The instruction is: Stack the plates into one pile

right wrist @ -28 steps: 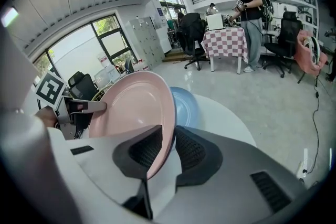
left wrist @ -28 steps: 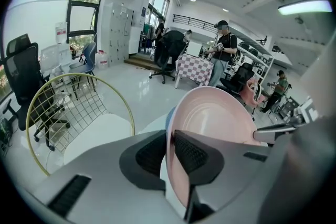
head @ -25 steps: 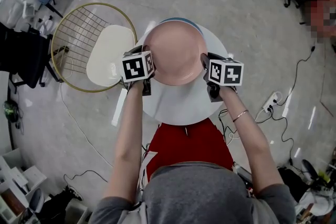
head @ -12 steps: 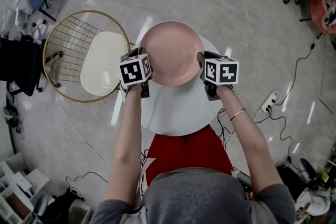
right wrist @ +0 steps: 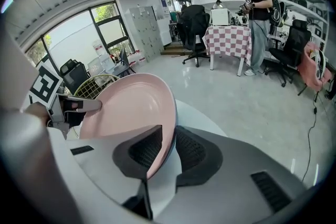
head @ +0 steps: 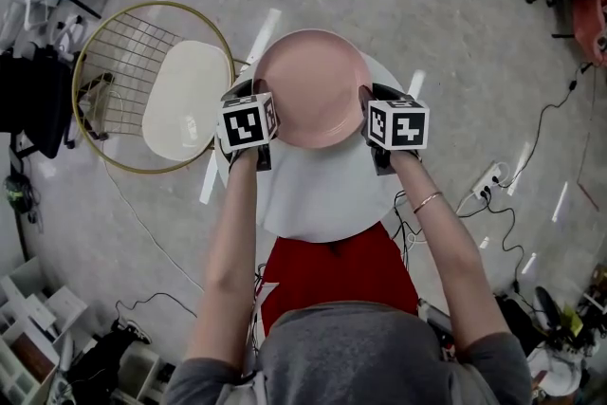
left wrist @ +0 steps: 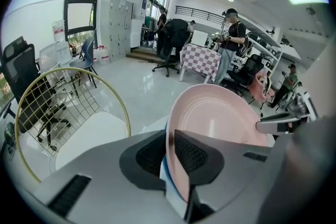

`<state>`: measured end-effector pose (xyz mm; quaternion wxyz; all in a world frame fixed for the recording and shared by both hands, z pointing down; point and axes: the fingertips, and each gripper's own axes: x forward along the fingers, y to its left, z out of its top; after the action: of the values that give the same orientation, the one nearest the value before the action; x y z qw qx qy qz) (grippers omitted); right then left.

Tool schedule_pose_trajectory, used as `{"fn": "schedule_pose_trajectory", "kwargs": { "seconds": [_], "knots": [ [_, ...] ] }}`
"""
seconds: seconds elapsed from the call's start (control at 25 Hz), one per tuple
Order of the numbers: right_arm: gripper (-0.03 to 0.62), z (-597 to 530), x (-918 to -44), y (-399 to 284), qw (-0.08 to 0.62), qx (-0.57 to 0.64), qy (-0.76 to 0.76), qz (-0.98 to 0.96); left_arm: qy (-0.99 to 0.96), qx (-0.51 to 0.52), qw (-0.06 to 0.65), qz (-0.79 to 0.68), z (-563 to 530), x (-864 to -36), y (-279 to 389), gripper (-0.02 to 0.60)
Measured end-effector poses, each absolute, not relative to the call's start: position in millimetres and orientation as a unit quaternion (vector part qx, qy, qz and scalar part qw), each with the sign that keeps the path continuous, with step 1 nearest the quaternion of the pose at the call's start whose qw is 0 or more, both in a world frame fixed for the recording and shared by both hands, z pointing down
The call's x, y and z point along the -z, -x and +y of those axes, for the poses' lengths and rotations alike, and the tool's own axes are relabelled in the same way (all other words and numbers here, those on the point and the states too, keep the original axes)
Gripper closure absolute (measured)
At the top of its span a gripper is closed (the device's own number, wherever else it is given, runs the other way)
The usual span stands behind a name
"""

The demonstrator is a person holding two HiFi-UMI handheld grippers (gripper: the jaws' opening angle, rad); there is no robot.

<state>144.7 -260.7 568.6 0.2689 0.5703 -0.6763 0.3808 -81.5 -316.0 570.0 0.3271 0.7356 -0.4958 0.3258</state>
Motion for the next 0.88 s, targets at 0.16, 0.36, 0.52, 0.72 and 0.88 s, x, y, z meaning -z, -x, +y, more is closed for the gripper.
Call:
{"fn": "schedule_pose_trajectory", "kwargs": {
  "seconds": [0.16,0.36,0.52,0.72,0.88],
  "knots": [
    [0.502,-261.5,-574.9,-143.1,0.284,-0.371,-0.566,-0.68,-0.731,-0.327,0.327,-0.502,-314.6,-577.2,82.7,0.522],
    [0.502,-263.0,-581.3,-143.0,0.3,-0.36,-0.563,-0.681,-0.727,-0.326,0.33,-0.506,-314.7,-585.2,84.2,0.522],
    [0.502,-265.6,-582.5,-144.6,0.301,-0.354,-0.564,-0.683,-0.728,-0.327,0.322,-0.508,-316.7,-584.9,83.0,0.522],
    [0.502,-270.9,-578.8,-146.8,0.295,-0.344,-0.571,-0.685,-0.734,-0.332,0.315,-0.502,-316.6,-584.4,77.8,0.483],
    [0.502,-276.0,-573.7,-145.7,0.284,-0.336,-0.579,-0.687,-0.736,-0.344,0.295,-0.504,-316.4,-584.4,79.0,0.456]
  ]
}}
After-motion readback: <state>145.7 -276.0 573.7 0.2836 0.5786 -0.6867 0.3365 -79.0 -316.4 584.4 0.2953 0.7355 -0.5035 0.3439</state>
